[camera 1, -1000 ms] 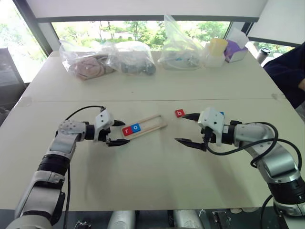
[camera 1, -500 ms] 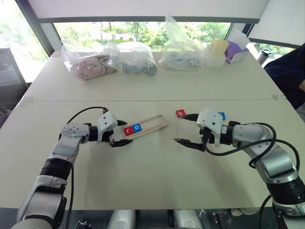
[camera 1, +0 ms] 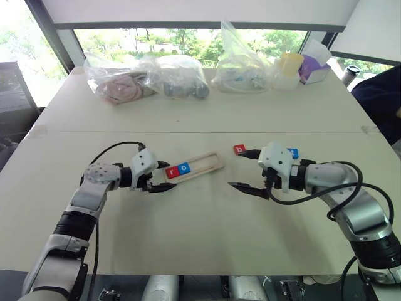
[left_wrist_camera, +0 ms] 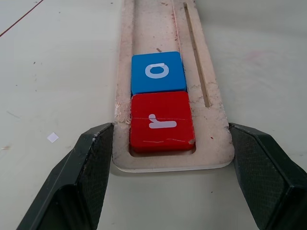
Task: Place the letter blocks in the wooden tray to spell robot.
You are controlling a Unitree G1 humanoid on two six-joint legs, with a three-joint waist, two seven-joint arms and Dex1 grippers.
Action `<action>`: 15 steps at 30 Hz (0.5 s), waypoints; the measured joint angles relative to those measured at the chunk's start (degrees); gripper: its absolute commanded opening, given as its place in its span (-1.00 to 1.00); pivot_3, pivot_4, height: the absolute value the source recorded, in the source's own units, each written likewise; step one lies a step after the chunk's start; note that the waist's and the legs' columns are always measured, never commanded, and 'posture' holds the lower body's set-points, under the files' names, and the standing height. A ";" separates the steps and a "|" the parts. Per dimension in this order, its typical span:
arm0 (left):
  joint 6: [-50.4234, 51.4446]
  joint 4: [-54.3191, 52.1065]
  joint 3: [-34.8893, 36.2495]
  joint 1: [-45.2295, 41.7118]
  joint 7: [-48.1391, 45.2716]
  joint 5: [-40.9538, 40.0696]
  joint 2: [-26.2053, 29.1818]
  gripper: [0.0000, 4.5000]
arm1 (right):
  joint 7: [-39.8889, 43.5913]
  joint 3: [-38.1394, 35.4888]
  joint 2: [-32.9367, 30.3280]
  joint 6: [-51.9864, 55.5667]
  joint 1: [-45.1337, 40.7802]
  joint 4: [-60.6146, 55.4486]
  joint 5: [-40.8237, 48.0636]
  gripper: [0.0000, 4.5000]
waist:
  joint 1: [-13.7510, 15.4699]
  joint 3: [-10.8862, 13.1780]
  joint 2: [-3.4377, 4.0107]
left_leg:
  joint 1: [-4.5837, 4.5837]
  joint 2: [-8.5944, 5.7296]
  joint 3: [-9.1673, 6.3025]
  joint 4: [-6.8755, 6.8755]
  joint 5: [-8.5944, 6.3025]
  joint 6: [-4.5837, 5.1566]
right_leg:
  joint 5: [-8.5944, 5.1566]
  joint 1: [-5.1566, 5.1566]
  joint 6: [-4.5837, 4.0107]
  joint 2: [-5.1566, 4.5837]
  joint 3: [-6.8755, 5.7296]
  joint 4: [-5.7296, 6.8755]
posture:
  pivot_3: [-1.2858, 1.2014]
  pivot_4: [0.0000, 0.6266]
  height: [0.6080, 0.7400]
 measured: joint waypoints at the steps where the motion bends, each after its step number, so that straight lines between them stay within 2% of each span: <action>1: -0.03 -0.99 -0.55 0.40 -0.44 -0.01 -0.11 0.39 | 0.03 -0.10 -0.27 0.00 -0.14 0.06 0.00 1.00 | 0.07 0.00 0.00 | 0.00 0.00 0.01 0.00 0.00 0.00 | 0.00 0.00 -0.01 -0.01 0.00 0.00 | 0.03 -0.52 1.00; 7: 1.06 -7.62 -5.64 1.58 -5.20 -0.63 -1.47 0.39 | 0.08 -1.39 -1.25 -0.06 -0.89 0.30 0.00 1.00 | 0.12 0.00 0.00 | -0.04 -0.01 0.01 0.02 0.00 0.00 | -0.08 0.00 -0.14 -0.02 0.01 -0.04 | 0.03 -0.52 1.00; 15: -1.05 -9.15 -8.74 1.63 -7.16 0.00 -1.62 0.39 | 0.09 -1.42 -1.45 -0.01 -0.82 0.29 0.02 1.00 | 0.01 0.00 0.00 | -0.03 0.01 0.01 0.02 0.00 0.01 | -0.08 -0.01 -0.15 0.01 0.00 -0.03 | 0.03 -0.52 1.00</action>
